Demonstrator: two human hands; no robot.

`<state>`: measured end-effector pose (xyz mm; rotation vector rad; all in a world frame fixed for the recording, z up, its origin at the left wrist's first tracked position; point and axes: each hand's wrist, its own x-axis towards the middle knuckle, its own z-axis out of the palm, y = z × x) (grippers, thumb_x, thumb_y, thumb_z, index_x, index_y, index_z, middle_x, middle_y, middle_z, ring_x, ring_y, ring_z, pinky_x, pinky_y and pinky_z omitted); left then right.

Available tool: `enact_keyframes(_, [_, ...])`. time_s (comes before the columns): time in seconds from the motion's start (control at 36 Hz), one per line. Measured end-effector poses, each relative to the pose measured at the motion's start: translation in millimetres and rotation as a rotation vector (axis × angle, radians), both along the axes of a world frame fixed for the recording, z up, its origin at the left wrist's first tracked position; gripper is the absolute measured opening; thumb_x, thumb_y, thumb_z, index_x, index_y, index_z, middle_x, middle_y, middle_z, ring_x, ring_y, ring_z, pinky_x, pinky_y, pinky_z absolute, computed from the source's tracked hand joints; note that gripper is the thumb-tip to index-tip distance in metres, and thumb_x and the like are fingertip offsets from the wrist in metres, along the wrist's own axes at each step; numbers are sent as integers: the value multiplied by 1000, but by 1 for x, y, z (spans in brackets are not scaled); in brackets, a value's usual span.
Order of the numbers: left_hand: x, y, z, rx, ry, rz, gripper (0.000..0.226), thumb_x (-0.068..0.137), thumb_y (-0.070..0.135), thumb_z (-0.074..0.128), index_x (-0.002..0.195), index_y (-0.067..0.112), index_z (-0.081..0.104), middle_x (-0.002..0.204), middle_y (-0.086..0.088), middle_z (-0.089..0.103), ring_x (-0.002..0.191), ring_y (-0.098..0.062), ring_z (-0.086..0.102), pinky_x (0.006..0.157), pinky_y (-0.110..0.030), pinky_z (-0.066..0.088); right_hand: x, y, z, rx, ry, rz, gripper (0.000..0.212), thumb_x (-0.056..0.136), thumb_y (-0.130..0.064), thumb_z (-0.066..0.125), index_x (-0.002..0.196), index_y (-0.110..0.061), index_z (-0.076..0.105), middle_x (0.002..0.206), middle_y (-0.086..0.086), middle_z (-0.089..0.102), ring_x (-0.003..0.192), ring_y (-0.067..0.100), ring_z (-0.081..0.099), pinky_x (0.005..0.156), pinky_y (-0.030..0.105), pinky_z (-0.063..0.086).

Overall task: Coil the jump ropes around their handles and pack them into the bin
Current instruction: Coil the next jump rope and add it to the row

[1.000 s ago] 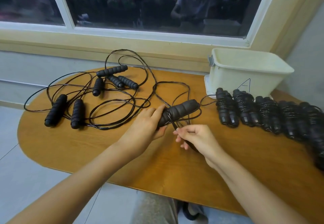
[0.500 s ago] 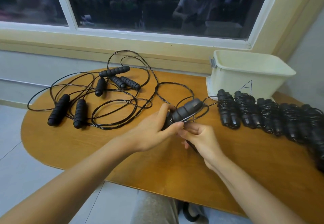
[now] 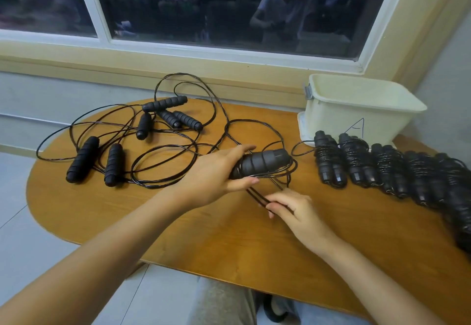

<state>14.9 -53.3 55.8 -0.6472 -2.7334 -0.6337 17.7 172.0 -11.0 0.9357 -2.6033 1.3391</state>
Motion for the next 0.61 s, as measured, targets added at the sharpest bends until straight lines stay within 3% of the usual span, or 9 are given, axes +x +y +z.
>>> enact_keyframes(0.08, [-2,-5,1,18,40,28,75,86,66,50,148,26,35,126,4,60,102,-8,54,77,-18,38,1,9,-3,108,76,52,41,98,-45,41,99,-18,72,77,-21,54,85,0,56,74,15,43])
enact_keyframes(0.17, [-5,-11,2,14,76,51,79,83,72,41,147,26,37,127,3,61,110,-14,57,80,-26,41,-3,19,-6,202,169,85,47,101,-54,36,97,-20,69,88,-18,59,90,0,57,90,19,46])
enact_keyframes(0.22, [-6,-14,3,5,110,52,78,83,71,40,147,26,38,126,3,61,109,-15,58,79,-25,40,-10,29,-9,253,226,68,48,102,-53,32,93,-20,66,90,-17,59,92,0,56,107,17,35])
enact_keyframes(0.31, [-6,-17,2,-18,134,39,80,83,70,44,147,23,37,120,-1,64,104,-18,60,78,-27,42,-25,42,-10,294,243,43,42,102,-51,34,90,-24,64,89,-21,55,94,-8,52,115,10,17])
enact_keyframes(0.39, [-4,-19,0,-17,134,-7,83,82,71,49,147,21,33,117,-4,65,103,-19,61,81,-30,48,-42,47,-5,277,146,32,22,97,-47,42,81,-41,56,84,-25,55,97,-10,54,119,14,10])
enact_keyframes(0.44, [-1,-19,0,-18,160,-49,84,81,70,52,145,20,32,120,-3,65,107,-16,57,86,-27,43,-51,48,4,238,69,17,23,95,-51,45,76,-45,55,81,-18,60,94,-2,58,120,17,8])
enact_keyframes(0.5, [2,-18,0,-47,192,-98,85,80,70,54,144,18,32,122,-3,64,111,-11,51,91,-26,39,-60,51,14,190,-36,5,29,90,-56,52,70,-37,60,82,-11,65,103,-1,59,123,24,7])
enact_keyframes(0.56, [8,-14,0,-132,233,-156,89,81,71,55,143,12,32,120,-4,65,110,-12,52,94,-27,38,-65,49,27,199,-154,-26,30,84,-49,56,67,-26,61,92,-5,69,125,1,44,119,30,7])
enact_keyframes(0.61, [12,-6,-3,-261,285,-194,90,83,72,50,143,8,31,115,-6,66,103,-17,57,93,-29,39,-73,41,39,232,-179,-39,29,90,-39,58,66,-21,61,94,7,69,112,6,50,112,26,19])
